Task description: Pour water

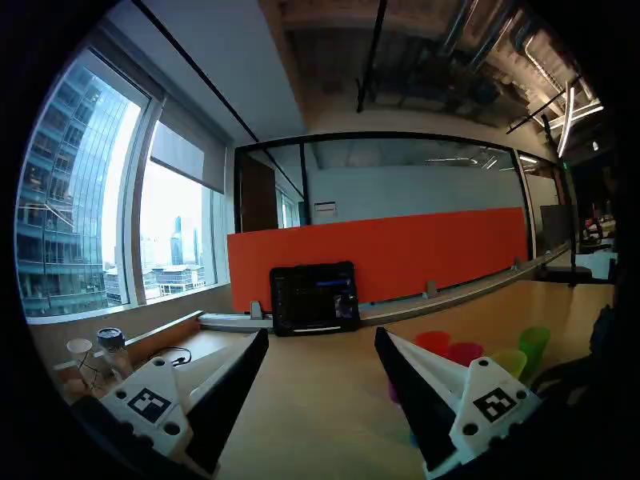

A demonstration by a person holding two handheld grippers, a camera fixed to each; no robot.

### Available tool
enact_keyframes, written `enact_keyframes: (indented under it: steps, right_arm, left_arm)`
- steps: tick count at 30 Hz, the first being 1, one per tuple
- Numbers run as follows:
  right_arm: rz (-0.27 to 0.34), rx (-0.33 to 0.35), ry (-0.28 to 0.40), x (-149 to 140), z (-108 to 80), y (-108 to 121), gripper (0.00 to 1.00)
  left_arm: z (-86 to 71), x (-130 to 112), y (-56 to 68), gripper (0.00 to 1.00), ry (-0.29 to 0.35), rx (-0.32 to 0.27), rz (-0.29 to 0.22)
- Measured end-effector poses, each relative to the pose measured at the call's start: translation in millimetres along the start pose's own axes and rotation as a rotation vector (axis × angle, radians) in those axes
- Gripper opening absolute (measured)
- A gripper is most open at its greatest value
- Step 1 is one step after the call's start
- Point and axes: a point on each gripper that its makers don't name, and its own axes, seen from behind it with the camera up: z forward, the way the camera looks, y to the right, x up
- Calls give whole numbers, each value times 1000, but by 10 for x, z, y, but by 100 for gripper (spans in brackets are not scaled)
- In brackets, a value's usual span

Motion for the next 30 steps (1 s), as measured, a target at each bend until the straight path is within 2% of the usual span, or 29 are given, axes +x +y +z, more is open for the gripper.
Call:
enact_keyframes:
  steps: [5, 12, 21, 30]
  right_arm:
    - [18, -4, 14, 24, -8, 8, 100]
    - [19, -1, 13, 47, 19, 4, 99]
    - [3, -14, 7, 28, 25, 30, 99]
    - [3, -11, 6, 69, 17, 8, 99]
  left_arm:
    - [39, -65, 18, 99, 0, 10, 20]
    - [52, -170, 46, 99, -3, 0, 5]
    - [0, -333, -60, 99, -17, 0, 0]
    - [-82, -455, -184, 99, -29, 6, -36]
